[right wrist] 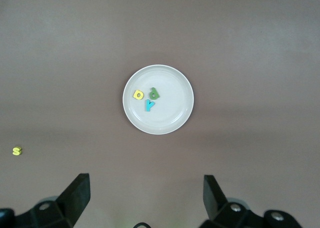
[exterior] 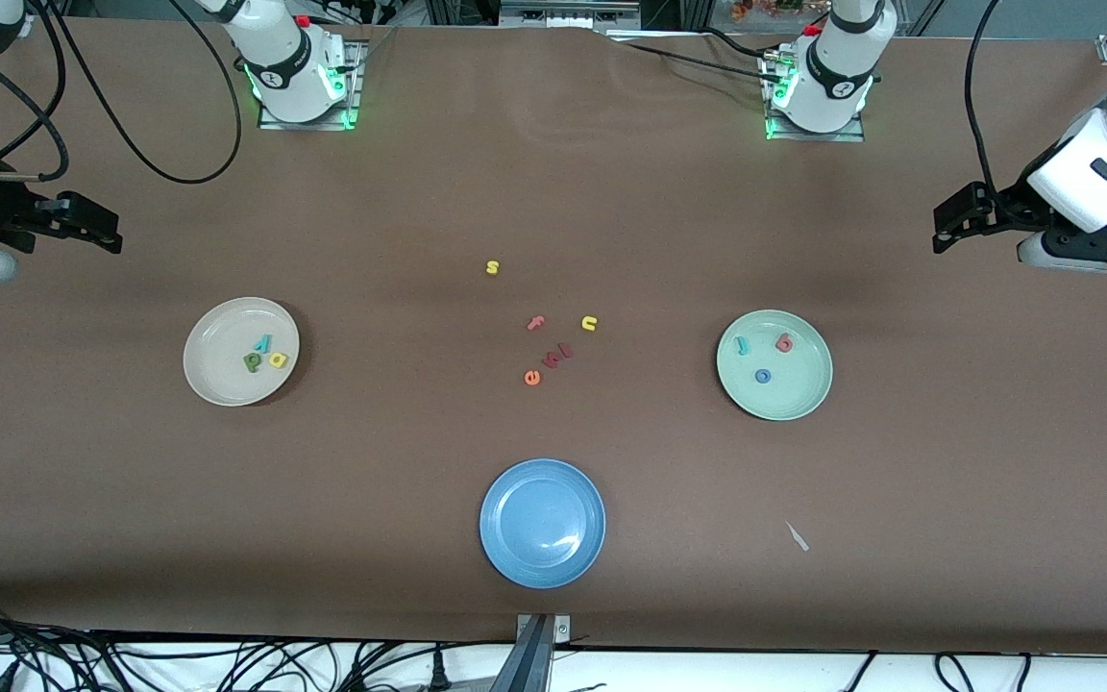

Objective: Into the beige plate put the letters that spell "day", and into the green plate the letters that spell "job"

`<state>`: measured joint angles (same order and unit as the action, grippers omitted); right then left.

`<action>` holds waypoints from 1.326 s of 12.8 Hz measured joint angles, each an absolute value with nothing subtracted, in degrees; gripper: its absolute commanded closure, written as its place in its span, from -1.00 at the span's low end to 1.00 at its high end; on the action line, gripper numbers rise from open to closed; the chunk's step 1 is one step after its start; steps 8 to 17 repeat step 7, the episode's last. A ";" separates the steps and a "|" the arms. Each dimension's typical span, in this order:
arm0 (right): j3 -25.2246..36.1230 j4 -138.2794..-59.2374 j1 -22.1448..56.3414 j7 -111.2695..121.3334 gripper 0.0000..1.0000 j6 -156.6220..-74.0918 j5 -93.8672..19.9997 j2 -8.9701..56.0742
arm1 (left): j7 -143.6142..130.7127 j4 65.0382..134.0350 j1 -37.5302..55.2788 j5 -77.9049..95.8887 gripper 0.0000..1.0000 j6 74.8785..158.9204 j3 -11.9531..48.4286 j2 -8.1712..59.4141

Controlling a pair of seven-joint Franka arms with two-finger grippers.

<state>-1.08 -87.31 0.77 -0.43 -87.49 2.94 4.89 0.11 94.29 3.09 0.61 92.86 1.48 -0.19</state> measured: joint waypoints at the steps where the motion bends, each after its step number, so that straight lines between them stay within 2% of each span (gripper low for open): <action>1: -1.07 -87.31 0.77 -0.53 -1.00 -87.47 2.94 4.89 | 0.11 94.29 3.11 0.61 -1.00 92.86 1.48 -0.19; 17: -1.00 -87.31 0.77 -0.80 -1.00 -87.41 2.93 4.89 | 0.11 94.29 3.12 0.61 -1.00 92.86 1.48 -0.19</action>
